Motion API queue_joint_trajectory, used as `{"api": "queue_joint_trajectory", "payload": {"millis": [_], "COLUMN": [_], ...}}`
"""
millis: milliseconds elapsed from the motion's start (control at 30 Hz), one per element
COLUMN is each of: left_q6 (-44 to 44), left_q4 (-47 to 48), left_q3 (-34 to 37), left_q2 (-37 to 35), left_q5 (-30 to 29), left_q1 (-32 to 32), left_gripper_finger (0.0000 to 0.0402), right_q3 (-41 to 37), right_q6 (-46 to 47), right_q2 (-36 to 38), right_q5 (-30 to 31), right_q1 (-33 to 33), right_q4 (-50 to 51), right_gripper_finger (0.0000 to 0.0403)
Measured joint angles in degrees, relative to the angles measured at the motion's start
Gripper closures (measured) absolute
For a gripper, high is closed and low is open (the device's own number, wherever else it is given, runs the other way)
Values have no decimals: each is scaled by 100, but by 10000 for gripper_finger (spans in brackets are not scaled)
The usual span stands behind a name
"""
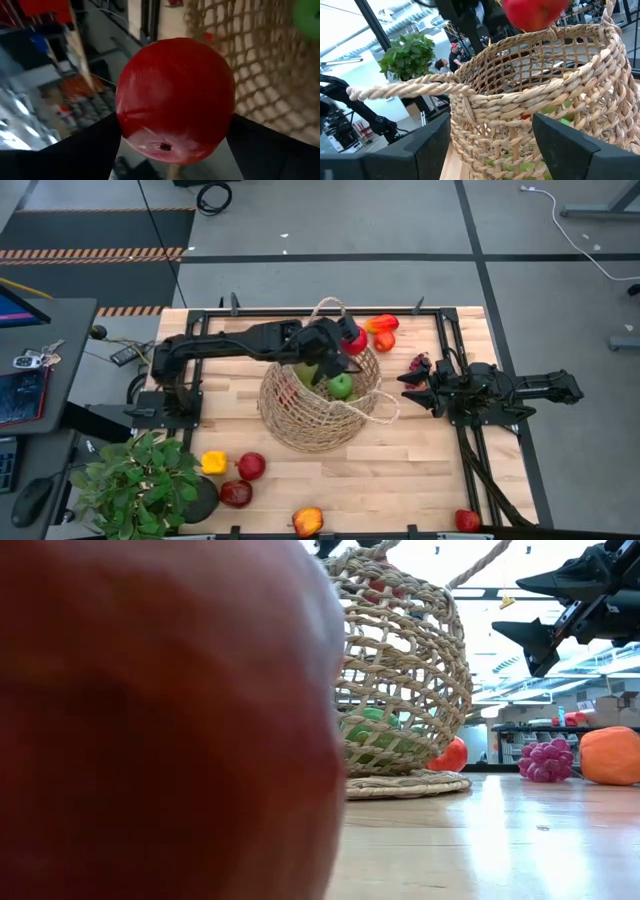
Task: Build produce basket
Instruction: Put the pomegranate into the basket
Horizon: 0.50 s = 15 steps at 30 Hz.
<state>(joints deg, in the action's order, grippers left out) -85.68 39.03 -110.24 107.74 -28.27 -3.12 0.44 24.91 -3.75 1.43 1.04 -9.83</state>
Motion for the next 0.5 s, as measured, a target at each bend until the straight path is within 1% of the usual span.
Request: {"api": "queue_joint_trajectory", "payload": {"millis": [300,367,500], "left_q6": [978,1369,2210], "left_q4": [555,885,1135], "left_q3": [4,7,9], "left_q2": [650,765,962], "left_q5": [-7,18,97], "left_q1": [-312,-357,-402], "left_gripper_finger": [69,69,69], "right_q3": [-1,-1,-1], "right_q6": [0,0,0], "right_q2": [0,0,-2], "right_q5": [2,1,2], "right_q1": [1,2,2], "right_q4": [0,-2,-12], "right_gripper_finger": [118,118,118]}}
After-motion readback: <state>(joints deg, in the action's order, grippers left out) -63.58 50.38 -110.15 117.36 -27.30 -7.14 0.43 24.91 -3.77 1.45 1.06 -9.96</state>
